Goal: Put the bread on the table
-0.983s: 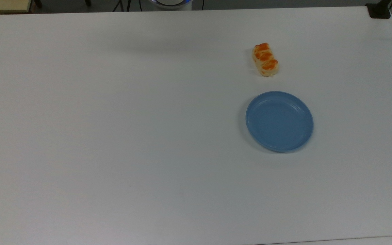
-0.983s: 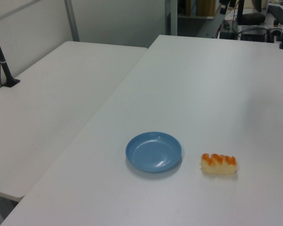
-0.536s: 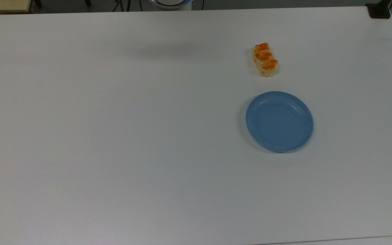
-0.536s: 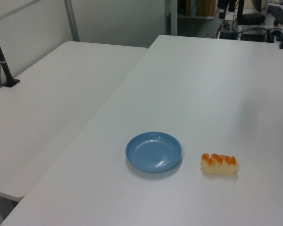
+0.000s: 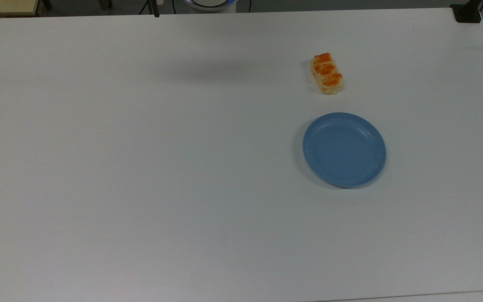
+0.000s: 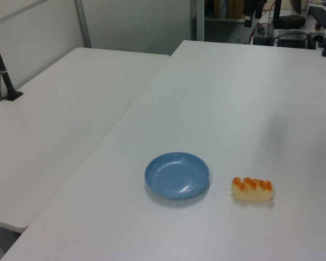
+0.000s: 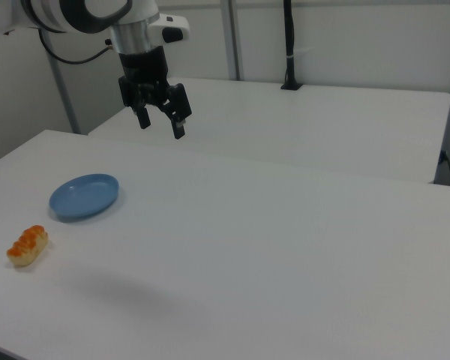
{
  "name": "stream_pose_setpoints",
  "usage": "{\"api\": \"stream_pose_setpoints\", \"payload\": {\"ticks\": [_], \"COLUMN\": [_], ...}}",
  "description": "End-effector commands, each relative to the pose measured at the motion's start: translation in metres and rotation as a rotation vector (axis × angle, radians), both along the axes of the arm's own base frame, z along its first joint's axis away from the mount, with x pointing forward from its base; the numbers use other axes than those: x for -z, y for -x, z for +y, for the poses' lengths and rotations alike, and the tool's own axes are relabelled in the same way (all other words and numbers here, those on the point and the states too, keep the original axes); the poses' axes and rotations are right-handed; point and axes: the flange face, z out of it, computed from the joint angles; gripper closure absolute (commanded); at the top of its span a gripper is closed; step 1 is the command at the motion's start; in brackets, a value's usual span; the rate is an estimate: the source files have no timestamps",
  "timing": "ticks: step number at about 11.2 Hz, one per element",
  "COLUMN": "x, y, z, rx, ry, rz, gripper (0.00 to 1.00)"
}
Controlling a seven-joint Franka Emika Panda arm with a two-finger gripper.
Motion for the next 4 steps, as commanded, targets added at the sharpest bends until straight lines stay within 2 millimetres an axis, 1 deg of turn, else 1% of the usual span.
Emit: {"api": "stream_pose_setpoints", "payload": {"ticks": [1, 2, 4], "x": [-0.0045, -0.0012, -0.0015], "y": [-0.0034, -0.0044, -0.0036], "z": [-0.0024, -0.0019, 0.0004], "rx": [-0.006, -0.009, -0.014], "ry": [0.007, 0.01, 0.012], "rz": [-0.046, -0.043, -0.038], "gripper": [0.0, 0.0, 0.0]}}
